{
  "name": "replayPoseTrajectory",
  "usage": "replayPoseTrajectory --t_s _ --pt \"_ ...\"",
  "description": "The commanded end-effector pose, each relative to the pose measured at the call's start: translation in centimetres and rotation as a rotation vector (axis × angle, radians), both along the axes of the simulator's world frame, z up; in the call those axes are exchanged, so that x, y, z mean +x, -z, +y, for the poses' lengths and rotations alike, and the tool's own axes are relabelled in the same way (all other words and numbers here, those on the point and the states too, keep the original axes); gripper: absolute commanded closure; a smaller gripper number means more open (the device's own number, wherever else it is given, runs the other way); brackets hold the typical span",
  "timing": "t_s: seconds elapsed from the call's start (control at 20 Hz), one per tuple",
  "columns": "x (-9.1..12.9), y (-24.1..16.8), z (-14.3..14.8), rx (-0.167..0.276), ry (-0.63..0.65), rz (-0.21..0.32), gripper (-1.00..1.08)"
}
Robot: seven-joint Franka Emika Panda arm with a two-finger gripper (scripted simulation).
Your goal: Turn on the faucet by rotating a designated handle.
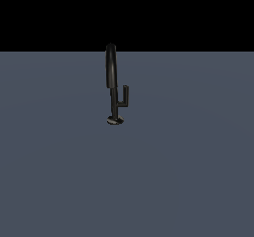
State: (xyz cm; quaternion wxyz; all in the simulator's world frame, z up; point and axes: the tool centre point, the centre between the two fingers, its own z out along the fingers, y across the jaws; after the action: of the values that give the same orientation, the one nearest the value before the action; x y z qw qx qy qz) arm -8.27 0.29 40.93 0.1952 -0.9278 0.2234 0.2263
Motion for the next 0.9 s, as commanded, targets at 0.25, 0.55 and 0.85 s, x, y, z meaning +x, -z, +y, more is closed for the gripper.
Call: replayPoseTrajectory --t_s 0.25,0.55,0.85 --pt "4.2 2.7 0.0 0.104 0.103 0.111 1.08" --pt "7.4 5.2 -0.1 0.19 0.187 0.202 1.08" --pt "10.4 8.1 -0.2 0.28 0.275 0.298 1.08"
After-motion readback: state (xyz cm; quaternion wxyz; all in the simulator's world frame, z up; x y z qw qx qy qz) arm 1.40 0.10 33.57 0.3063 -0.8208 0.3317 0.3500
